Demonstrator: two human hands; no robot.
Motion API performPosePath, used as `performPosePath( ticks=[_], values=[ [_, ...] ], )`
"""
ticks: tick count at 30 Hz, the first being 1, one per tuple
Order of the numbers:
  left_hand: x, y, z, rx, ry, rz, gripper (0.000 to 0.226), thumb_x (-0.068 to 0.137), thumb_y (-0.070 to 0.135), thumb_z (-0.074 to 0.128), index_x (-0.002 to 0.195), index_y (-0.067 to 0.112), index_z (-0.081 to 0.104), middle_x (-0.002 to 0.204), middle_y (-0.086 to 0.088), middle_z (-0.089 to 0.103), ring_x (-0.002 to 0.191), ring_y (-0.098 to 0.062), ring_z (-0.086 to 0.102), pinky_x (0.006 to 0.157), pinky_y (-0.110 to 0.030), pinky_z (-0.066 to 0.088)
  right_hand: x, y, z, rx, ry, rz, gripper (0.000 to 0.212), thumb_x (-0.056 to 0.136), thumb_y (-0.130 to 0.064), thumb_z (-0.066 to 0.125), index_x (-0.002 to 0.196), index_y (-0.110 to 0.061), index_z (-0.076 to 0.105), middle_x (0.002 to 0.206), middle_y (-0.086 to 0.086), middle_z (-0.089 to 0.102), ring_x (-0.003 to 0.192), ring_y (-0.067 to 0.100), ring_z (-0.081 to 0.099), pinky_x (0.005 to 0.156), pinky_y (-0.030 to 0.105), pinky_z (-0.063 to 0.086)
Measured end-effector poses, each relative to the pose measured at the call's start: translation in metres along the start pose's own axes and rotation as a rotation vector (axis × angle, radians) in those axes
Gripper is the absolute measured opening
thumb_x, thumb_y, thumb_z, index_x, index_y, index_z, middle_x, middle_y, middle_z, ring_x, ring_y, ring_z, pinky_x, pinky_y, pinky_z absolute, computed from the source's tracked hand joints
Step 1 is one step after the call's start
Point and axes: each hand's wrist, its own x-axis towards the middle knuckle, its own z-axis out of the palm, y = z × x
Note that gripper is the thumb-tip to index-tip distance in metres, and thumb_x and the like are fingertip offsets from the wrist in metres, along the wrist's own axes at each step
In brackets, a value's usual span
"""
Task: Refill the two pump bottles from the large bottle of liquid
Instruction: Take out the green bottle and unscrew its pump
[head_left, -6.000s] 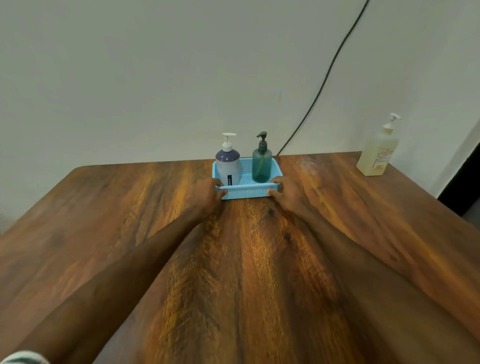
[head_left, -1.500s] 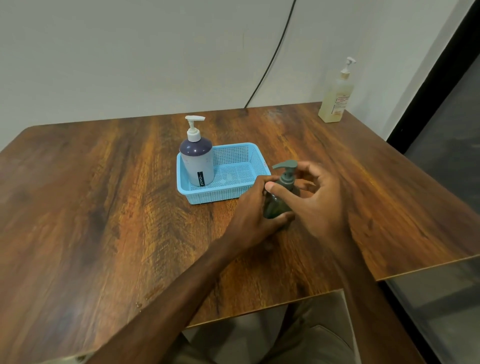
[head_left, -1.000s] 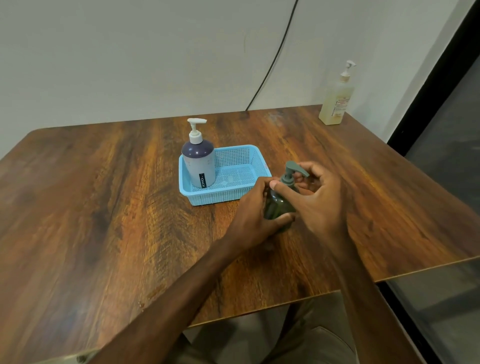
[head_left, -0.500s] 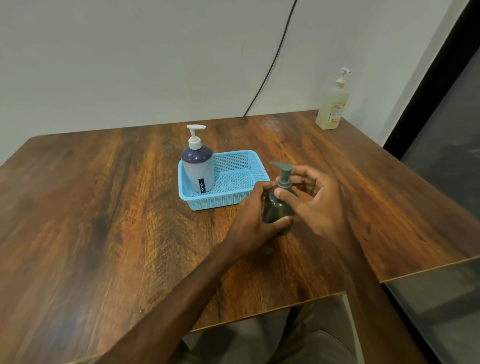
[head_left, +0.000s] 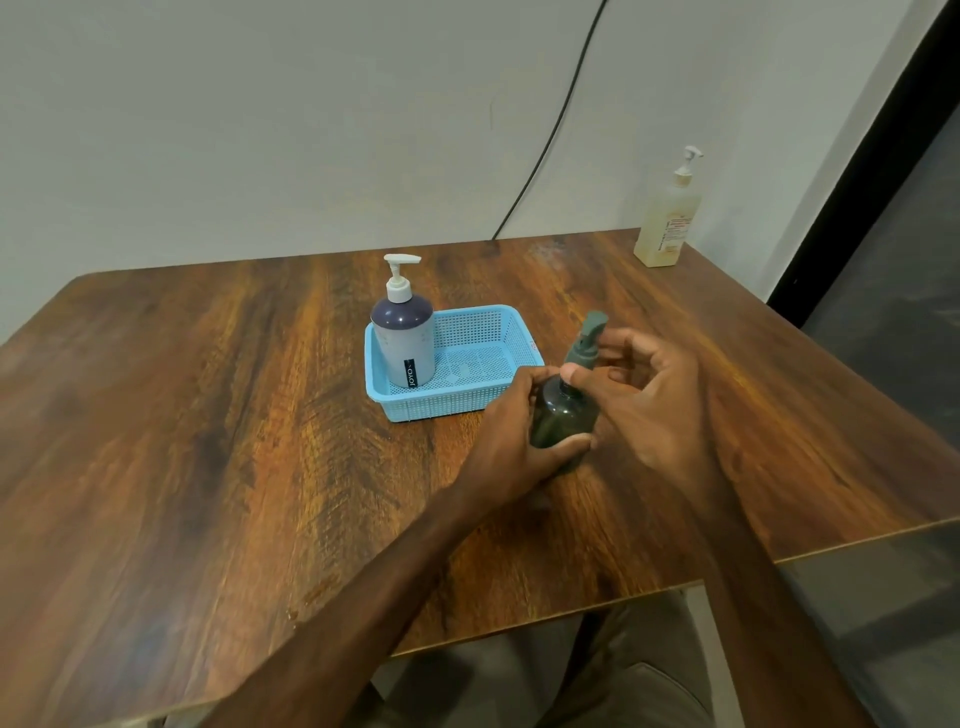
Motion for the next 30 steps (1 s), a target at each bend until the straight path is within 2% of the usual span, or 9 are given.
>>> performPosePath(
  ticks=[3,7,14,17,21,23,25,27,30],
  values=[
    [0.000,0.002,0.000,0.004,0.007,0.000,0.073,0.078,0.046,0.091,0.135,0.034,0.047,0.129,0.019,0.060,0.118,0.008,0.058,0.095,-0.011,0.050,0.007,-0.022,-0.009,-0.003,0.008,-0.058,0.037,0.080,-0.023,0.082,0.116,-0.023,0.072,0.105,-0.014,0.075,0.094,0.001,0.072,0.081,0.027,0.061],
    [-0.001,0.002,0.000,-0.010,-0.017,-0.032,0.074,0.078,0.048,0.091,0.134,0.040,0.044,0.126,0.030,0.054,0.116,0.021,0.052,0.091,0.000,0.043,0.023,-0.060,-0.023,-0.023,0.055,-0.163,0.035,0.085,-0.020,0.078,0.120,-0.020,0.071,0.107,-0.010,0.074,0.097,0.003,0.070,0.088,0.034,0.060],
    [-0.002,0.001,-0.002,-0.016,-0.039,-0.048,0.072,0.080,0.050,0.088,0.133,0.047,0.040,0.127,0.035,0.052,0.116,0.027,0.048,0.089,0.004,0.040,0.059,-0.101,-0.055,-0.055,0.102,-0.245,0.026,0.090,-0.032,0.071,0.113,-0.022,0.075,0.099,-0.005,0.076,0.095,0.014,0.072,0.090,0.043,0.059],
    [-0.002,0.001,-0.002,-0.013,-0.036,-0.041,0.072,0.080,0.051,0.088,0.134,0.043,0.041,0.127,0.034,0.053,0.117,0.024,0.050,0.090,0.002,0.041,0.062,-0.078,-0.066,-0.112,0.055,-0.164,0.020,0.089,-0.038,0.072,0.106,-0.030,0.075,0.095,-0.005,0.076,0.092,0.015,0.073,0.088,0.043,0.059],
    [-0.001,0.000,-0.001,0.013,-0.022,-0.034,0.073,0.079,0.050,0.089,0.135,0.039,0.043,0.124,0.034,0.053,0.114,0.027,0.049,0.089,0.003,0.041,0.052,-0.004,-0.069,-0.291,-0.040,0.036,0.010,0.089,-0.037,0.072,0.098,-0.033,0.074,0.088,-0.006,0.074,0.087,0.019,0.071,0.081,0.041,0.058],
    [-0.001,-0.001,0.000,0.025,-0.019,-0.033,0.074,0.079,0.049,0.090,0.134,0.038,0.042,0.123,0.035,0.051,0.112,0.031,0.047,0.088,0.004,0.039,0.041,0.039,-0.067,-0.399,-0.101,0.159,0.019,0.090,-0.038,0.071,0.103,-0.026,0.075,0.087,-0.005,0.073,0.083,0.019,0.069,0.072,0.038,0.056],
    [-0.001,-0.002,0.001,0.032,-0.019,-0.036,0.074,0.078,0.049,0.090,0.134,0.039,0.042,0.123,0.035,0.051,0.113,0.032,0.046,0.087,0.005,0.039,0.027,0.076,-0.060,-0.485,-0.145,0.260,0.026,0.091,-0.037,0.070,0.109,-0.020,0.075,0.086,-0.006,0.071,0.078,0.011,0.067,0.061,0.029,0.051],
    [-0.001,-0.003,0.001,0.039,-0.019,-0.040,0.074,0.078,0.050,0.089,0.134,0.040,0.042,0.123,0.036,0.051,0.113,0.031,0.046,0.087,0.005,0.039,0.016,0.101,-0.051,-0.546,-0.154,0.321,0.030,0.091,-0.037,0.068,0.112,-0.016,0.073,0.088,-0.004,0.071,0.076,0.008,0.064,0.060,0.027,0.047],
    [0.000,-0.005,0.001,0.047,-0.013,-0.049,0.073,0.078,0.052,0.089,0.133,0.042,0.041,0.121,0.038,0.051,0.114,0.031,0.046,0.086,0.005,0.039,0.011,0.117,-0.042,-0.605,-0.062,0.324,0.031,0.090,-0.042,0.069,0.108,-0.018,0.072,0.086,-0.002,0.069,0.074,0.012,0.064,0.061,0.028,0.048]
  ],
)
